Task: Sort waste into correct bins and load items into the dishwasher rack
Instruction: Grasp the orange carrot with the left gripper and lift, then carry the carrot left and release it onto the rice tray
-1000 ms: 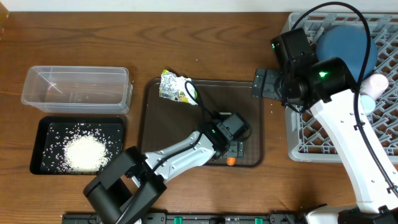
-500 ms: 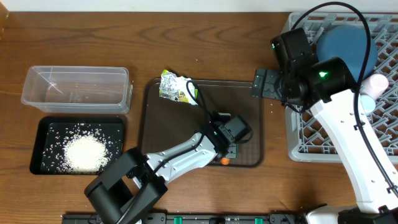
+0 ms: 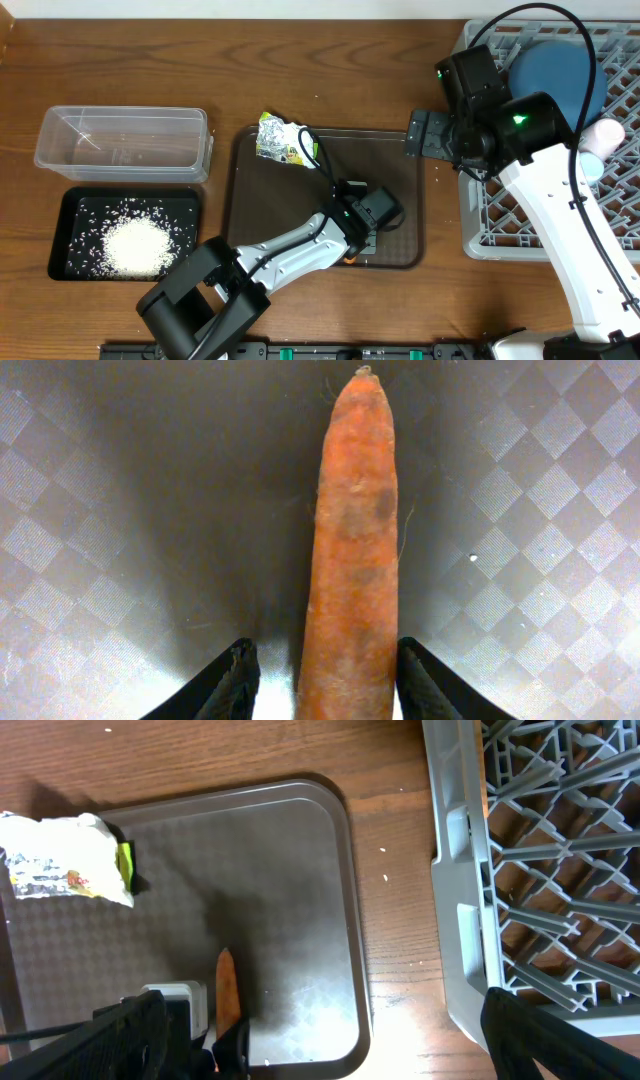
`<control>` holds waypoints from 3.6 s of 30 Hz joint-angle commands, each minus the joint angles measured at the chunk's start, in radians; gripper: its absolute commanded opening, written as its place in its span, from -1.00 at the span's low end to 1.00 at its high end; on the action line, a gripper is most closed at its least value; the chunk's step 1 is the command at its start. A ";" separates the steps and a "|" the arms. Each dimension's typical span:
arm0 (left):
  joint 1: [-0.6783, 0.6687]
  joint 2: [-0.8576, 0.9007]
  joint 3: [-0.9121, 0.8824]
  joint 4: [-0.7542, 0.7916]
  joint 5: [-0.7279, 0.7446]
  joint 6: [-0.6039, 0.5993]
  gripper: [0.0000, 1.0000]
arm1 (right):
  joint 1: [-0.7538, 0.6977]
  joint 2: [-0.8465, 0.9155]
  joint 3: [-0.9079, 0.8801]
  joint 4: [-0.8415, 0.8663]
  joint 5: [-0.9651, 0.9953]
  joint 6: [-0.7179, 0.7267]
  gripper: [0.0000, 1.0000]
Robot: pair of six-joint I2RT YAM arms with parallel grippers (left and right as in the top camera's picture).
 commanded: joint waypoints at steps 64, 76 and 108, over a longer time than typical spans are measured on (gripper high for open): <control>1.383 -0.456 0.000 -0.357 -0.041 0.024 -0.40 | 0.000 0.007 -0.005 -0.001 0.018 0.016 0.98; 1.448 -0.250 0.000 -0.289 -0.037 -0.013 -0.40 | 0.000 0.007 -0.005 -0.001 0.018 0.016 0.99; 1.426 -0.539 0.019 -0.486 0.394 0.101 0.10 | 0.000 0.007 -0.005 -0.001 0.017 0.016 0.98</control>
